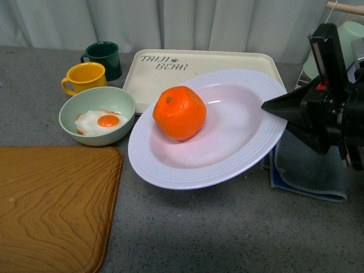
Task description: Place orange and plate with both arms
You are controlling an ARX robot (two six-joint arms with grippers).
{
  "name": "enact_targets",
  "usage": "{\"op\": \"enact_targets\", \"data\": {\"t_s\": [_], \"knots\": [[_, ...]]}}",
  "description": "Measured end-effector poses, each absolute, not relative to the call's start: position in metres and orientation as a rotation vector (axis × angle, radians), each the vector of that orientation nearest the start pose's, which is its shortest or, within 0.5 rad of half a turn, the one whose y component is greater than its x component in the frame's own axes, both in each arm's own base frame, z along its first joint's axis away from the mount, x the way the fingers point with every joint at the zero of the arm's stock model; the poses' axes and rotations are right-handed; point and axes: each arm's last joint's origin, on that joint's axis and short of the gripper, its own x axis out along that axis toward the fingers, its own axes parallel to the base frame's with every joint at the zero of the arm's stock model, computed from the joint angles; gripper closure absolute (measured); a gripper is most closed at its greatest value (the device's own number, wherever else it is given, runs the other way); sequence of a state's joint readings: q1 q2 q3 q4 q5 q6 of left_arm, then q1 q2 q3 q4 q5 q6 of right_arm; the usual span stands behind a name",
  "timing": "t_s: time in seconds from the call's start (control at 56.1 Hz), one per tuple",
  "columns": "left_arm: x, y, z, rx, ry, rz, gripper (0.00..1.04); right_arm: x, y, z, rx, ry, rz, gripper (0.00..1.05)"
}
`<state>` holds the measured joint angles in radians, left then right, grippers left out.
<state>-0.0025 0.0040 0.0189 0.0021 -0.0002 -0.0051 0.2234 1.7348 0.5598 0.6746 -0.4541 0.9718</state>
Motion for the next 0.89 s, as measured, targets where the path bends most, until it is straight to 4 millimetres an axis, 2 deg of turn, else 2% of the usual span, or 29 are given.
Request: {"op": "enact_targets", "data": {"t_s": [0.143,0.214,0.339,0.499,0.713,0.892], "knots": [[0.097,0.0,0.17,-0.005,-0.017,-0.002,0.07,0.307,0.073,0.117,1.007,0.741,0.386,1.04],[0.097,0.0,0.17,-0.005,-0.017,-0.002,0.07,0.331,0.074,0.116,1.029,0.717,0.398,1.04],[0.097,0.0,0.17,-0.005,-0.017,-0.002,0.07,0.361,0.076,0.112,1.045,0.716,0.392,1.04],[0.097,0.0,0.17,-0.005,-0.017,-0.002,0.07,0.409,0.085,0.1,1.075,0.723,0.386,1.04],[0.097,0.0,0.17,-0.005,-0.017,-0.002,0.07,0.458,0.094,0.082,1.094,0.742,0.363,1.04],[0.097,0.0,0.17,-0.005,-0.017,-0.002,0.07,0.479,0.101,0.07,1.092,0.763,0.338,1.04]]}}
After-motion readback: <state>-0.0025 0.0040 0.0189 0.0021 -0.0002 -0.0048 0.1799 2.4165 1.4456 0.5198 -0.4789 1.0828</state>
